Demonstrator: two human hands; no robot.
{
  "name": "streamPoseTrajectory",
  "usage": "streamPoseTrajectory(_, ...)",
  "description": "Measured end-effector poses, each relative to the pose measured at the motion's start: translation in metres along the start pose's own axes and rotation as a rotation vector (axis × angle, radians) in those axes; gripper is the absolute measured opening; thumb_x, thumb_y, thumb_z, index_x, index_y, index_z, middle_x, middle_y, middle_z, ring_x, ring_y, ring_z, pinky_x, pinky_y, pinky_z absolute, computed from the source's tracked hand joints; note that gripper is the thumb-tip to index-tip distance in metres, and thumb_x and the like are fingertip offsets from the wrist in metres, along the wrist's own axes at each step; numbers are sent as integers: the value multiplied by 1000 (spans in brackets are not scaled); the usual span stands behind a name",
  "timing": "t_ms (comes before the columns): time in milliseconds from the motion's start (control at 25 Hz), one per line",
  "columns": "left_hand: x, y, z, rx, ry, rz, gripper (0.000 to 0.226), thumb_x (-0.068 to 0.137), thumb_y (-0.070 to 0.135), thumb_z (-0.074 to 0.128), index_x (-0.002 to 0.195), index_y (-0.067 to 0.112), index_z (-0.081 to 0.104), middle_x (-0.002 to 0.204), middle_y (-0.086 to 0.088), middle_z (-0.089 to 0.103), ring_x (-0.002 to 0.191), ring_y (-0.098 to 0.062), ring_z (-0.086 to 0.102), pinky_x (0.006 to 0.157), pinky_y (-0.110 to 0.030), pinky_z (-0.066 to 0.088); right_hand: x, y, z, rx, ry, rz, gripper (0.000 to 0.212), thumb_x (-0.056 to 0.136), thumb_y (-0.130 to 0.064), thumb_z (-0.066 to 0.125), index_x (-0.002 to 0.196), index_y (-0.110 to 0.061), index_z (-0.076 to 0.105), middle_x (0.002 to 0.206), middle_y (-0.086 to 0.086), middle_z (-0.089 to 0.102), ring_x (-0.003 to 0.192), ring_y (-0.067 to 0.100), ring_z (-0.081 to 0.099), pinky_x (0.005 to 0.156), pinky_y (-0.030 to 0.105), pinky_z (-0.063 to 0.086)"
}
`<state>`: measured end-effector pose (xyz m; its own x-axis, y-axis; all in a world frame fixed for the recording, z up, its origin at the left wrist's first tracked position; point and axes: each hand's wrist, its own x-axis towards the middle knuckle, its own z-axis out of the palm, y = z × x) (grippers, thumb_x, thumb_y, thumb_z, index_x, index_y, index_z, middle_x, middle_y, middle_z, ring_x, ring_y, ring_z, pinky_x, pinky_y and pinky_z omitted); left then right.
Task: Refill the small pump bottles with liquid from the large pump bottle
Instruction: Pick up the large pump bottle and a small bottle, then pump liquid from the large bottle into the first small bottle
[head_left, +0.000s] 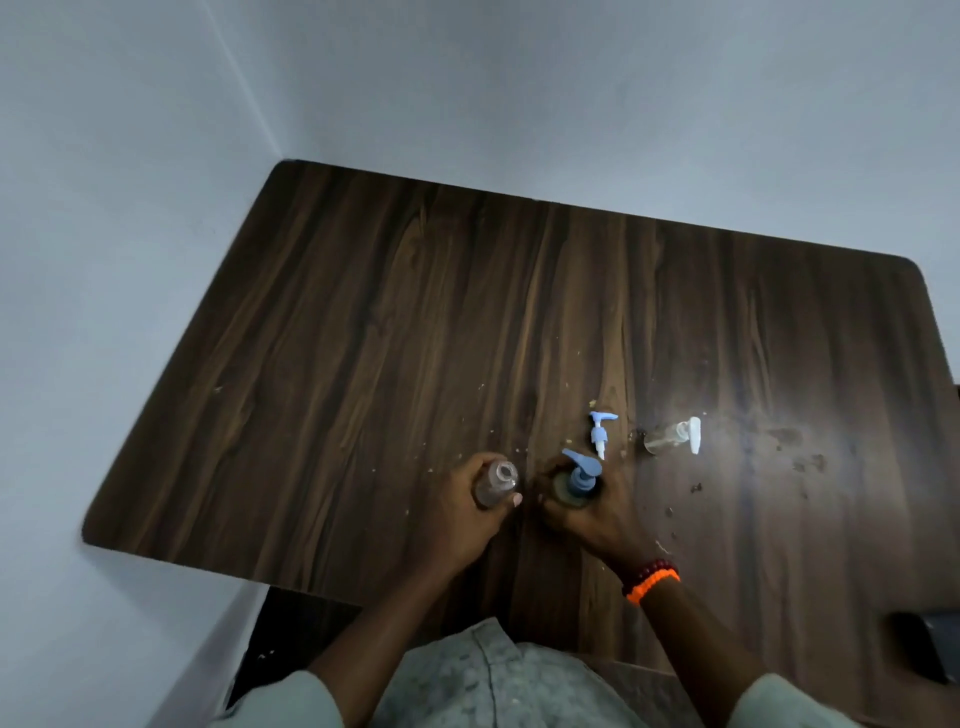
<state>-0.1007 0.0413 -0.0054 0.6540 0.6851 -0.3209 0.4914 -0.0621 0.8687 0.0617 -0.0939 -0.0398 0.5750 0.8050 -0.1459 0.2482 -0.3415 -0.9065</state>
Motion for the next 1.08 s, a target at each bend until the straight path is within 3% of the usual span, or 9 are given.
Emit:
streamPoseTrajectory(120, -7, -6, 16, -13, -63, -7, 36, 84, 9, 83, 117, 14, 70, 114, -1, 77, 111, -17, 72, 101, -47, 58, -31, 0, 2, 56, 12, 64, 32, 77, -10, 89, 104, -8, 71, 101, 4, 75, 99, 21, 72, 92, 48, 57)
streamPoseTrajectory(240, -11, -7, 26, -9, -114, -14, 44, 85, 9, 83, 126, 10, 69, 123, -6, 75, 119, -21, 70, 107, -49, 54, -54, -6, 5, 23, 43, 14, 43, 82, -47, 83, 91, -8, 68, 91, 7, 68, 88, 25, 67, 79, 49, 54)
streamPoseTrajectory(440, -12, -2, 30, -24, -181, 61, 52, 85, 10, 83, 133, 21, 67, 132, 0, 72, 126, -15, 67, 112, -46, 53, -76, -19, -1, 170, 34, 81, 66, 86, -79, 50, 123, -27, 65, 120, -16, 68, 115, 10, 64, 95, 27, 55)
streamPoseTrajectory(520, -14, 1, 30, -37, -182, 81, 53, 84, 9, 83, 132, 23, 68, 133, 2, 72, 126, -14, 67, 111, -47, 54, -78, -23, -6, 245, 59, 118, 69, 90, -73, 48, 132, -21, 65, 129, -13, 68, 124, 9, 62, 99, 21, 52)
streamPoseTrajectory(600, -13, 3, 29, -53, -175, 98, 52, 83, 6, 83, 130, 23, 68, 131, 1, 72, 125, -14, 67, 110, -47, 55, -79, -27, -12, 303, 67, 171, 54, 93, -60, 52, 133, -25, 66, 131, -15, 68, 125, 2, 61, 96, 14, 50)
streamPoseTrajectory(760, -13, 11, 26, -40, -172, 165, 50, 83, 5, 83, 126, 27, 70, 130, 3, 71, 123, -10, 67, 109, -43, 56, -88, -37, -22, 335, 11, 298, 26, 95, -50, 61, 117, -43, 73, 121, -28, 71, 115, -8, 62, 89, 12, 52)
streamPoseTrajectory(880, -13, 13, 26, 88, -155, 242, 54, 80, -2, 81, 128, 21, 71, 131, 2, 68, 127, -14, 61, 112, -40, 52, -94, -48, -25, 353, -13, 340, 22, 91, -47, 61, 107, -54, 75, 117, -30, 72, 112, -9, 64, 86, 7, 52)
streamPoseTrajectory(1000, -13, 18, 28, 183, -160, 278, 56, 79, -3, 80, 128, 22, 72, 130, 4, 67, 127, -12, 57, 110, -27, 48, -99, -54, -29, 420, -38, 387, 25, 89, -47, 63, 110, -51, 75, 119, -23, 74, 112, -5, 67, 85, 11, 56)
streamPoseTrajectory(1080, -14, 22, 29, 229, -175, 295, 56, 81, -3, 77, 130, 23, 71, 130, 5, 66, 128, -11, 54, 106, -15, 40, -101, -57, -30, 454, -35, 415, 27, 89, -46, 65, 113, -43, 77, 119, -16, 76, 113, 1, 69, 92, 23, 59)
